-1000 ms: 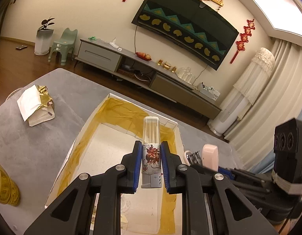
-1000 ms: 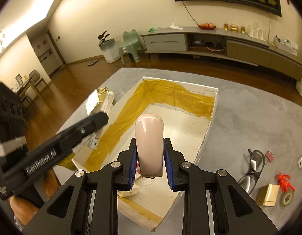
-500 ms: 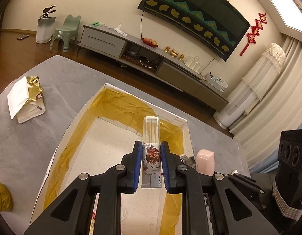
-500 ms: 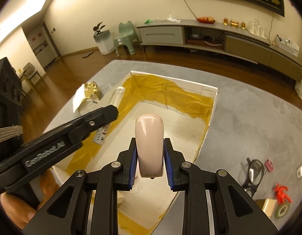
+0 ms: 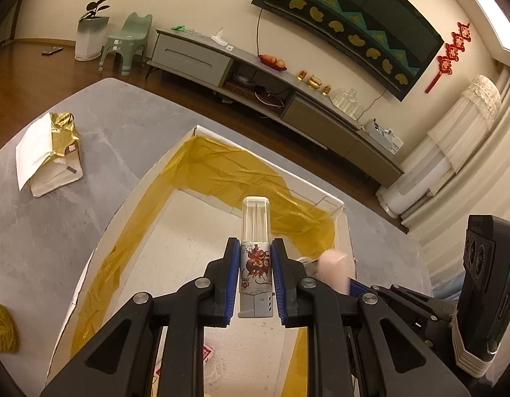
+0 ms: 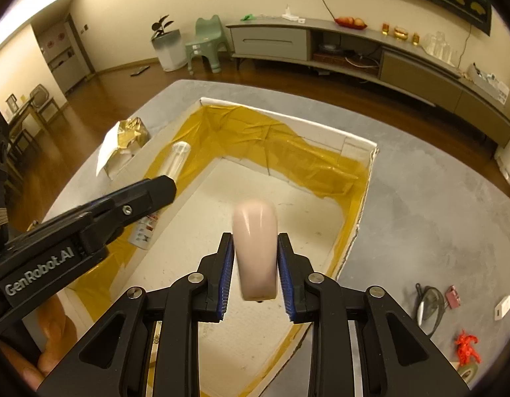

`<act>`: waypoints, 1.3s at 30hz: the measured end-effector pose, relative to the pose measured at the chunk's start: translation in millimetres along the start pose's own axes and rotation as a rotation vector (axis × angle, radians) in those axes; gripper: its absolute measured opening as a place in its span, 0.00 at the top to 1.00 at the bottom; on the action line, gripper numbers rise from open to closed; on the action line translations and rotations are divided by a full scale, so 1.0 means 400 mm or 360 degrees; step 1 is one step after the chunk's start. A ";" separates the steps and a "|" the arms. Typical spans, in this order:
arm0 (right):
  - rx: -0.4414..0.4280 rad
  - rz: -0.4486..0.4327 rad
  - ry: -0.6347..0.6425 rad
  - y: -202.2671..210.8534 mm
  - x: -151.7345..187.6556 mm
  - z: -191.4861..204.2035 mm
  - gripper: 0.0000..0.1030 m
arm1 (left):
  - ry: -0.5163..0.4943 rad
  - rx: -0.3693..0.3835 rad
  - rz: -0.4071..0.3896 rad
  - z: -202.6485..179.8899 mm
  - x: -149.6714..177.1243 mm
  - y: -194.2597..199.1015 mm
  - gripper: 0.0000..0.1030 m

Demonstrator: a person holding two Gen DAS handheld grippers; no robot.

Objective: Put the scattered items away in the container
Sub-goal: 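Open both tools to drop the bottle and stapler into the box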

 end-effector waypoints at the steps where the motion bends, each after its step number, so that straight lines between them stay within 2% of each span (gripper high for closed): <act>1: -0.0013 -0.0002 -0.0006 0.002 0.003 -0.002 0.71 | 0.0001 0.0002 0.0007 0.003 0.003 -0.002 0.78; 4: -0.0044 -0.0023 -0.0015 0.015 0.015 -0.008 0.71 | 0.0018 0.0003 0.0020 0.008 0.008 -0.003 0.66; 5: -0.0055 -0.0032 -0.0017 0.023 0.021 -0.011 0.71 | 0.0023 0.0008 0.0019 0.009 0.009 -0.002 0.66; 14: -0.0184 -0.0136 -0.0042 0.112 0.106 -0.033 0.71 | 0.0009 0.0007 -0.0011 0.016 0.017 0.021 0.66; 21: -0.0405 -0.0251 -0.0071 0.170 0.221 -0.053 0.71 | -0.0016 -0.0005 -0.0046 0.020 0.023 0.048 0.66; 24: -0.0484 -0.0227 -0.0090 0.164 0.240 -0.062 0.71 | -0.0019 -0.0027 -0.0055 0.018 0.030 0.054 0.66; 27: -0.0504 -0.0237 -0.0097 0.172 0.248 -0.069 0.71 | -0.0032 -0.0043 -0.0065 0.007 0.038 0.060 0.66; 31: -0.0539 -0.0250 -0.0120 0.186 0.260 -0.085 0.70 | -0.0111 -0.0040 -0.0071 -0.034 0.053 0.066 0.66; 39: -0.0586 -0.0245 -0.0156 0.196 0.289 -0.117 0.69 | -0.0373 -0.0065 -0.0087 -0.179 0.117 0.073 0.66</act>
Point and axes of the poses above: each gripper's, at about its wrist camera, not at the fingertips, and y roughly against the way its jaws point, z to its left, x to its underside, the point moved 4 cm from there along -y, roughly the way its jaws point, and after that the axes turned 10 degrees about z, right-handed, at the moved point
